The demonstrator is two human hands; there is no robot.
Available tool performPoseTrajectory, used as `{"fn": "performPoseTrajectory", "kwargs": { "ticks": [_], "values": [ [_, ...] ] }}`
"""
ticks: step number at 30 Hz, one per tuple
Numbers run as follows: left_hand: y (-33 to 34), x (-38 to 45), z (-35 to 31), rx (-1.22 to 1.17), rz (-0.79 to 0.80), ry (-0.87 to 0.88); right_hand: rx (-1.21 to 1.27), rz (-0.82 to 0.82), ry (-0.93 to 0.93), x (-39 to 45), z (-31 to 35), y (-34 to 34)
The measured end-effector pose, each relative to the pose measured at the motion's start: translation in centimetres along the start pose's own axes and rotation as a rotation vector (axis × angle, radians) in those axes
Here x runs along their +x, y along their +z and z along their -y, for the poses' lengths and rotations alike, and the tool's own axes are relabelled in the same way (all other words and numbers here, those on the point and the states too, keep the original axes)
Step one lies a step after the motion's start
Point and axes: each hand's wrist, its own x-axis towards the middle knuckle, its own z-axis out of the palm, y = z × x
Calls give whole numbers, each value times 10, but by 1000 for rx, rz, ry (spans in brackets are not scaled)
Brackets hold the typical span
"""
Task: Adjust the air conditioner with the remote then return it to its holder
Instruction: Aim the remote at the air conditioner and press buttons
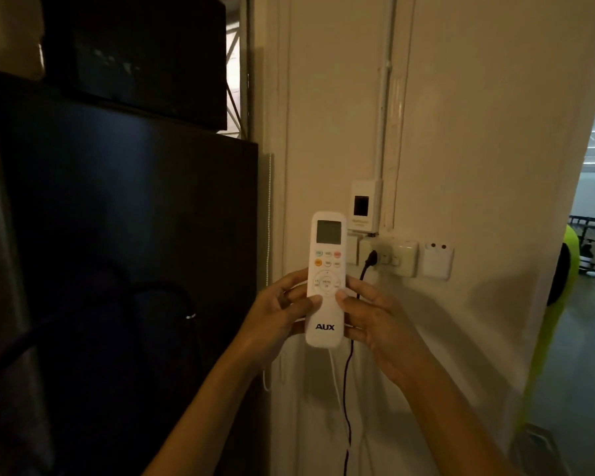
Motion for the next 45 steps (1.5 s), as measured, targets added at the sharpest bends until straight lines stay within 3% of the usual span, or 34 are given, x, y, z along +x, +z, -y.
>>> {"fn": "performPoseTrajectory", "kwargs": {
  "ticks": [11,19,33,45],
  "values": [
    [-31,-59,-20,-1,52,-75,-61,83,-24,-41,-3,38],
    [-35,-70,-32,-40,78,-37,-131,127,-68,-49,13,47],
    [-35,-49,-85,-8,43,81,-141,201,-200,-25,62,52],
    [-53,-6,-177,23,49,208,-113,263,-323,30,151,73]
  ]
}}
